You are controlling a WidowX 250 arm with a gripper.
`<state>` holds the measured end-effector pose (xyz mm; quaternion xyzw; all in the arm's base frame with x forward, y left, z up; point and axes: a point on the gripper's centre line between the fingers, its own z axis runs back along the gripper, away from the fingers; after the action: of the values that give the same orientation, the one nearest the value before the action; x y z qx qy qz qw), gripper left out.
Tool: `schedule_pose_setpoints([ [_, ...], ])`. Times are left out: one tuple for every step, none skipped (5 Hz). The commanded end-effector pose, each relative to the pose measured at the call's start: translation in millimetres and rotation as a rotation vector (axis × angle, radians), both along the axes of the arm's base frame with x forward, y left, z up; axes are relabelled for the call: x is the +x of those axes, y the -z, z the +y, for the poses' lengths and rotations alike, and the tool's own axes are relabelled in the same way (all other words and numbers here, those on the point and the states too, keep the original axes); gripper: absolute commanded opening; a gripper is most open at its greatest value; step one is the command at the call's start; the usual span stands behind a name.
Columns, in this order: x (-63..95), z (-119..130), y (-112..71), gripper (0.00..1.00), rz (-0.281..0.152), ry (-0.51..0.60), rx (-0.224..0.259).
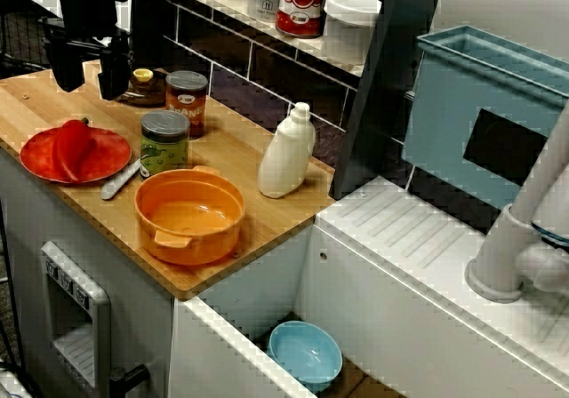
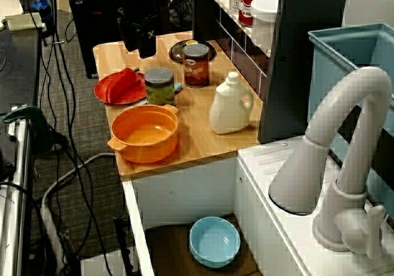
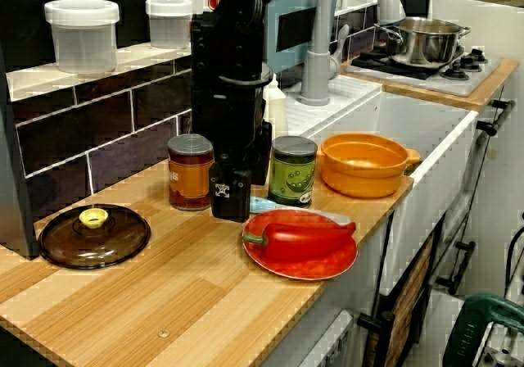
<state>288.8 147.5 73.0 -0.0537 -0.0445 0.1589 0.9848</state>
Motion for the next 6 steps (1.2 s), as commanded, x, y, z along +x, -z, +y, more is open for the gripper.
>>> schedule_pose_setpoints([
  [-1.1,7.3,-20.7,1.0,-0.04,0.028,0.01],
  [0.8,12.7,-20.1,1.0,-0.034,0.066,0.03],
  [2.5,20.9,-22.8,1.0,-0.041,0.159,0.041],
  [0.5,35.7,-31.6,1.0,-0.078,0.163,0.059],
  [2.7,51.7,-36.4,1.0,-0.114,0.148,0.066],
  [11.5,58.3,-35.0,1.0,-0.106,0.127,0.069],
])
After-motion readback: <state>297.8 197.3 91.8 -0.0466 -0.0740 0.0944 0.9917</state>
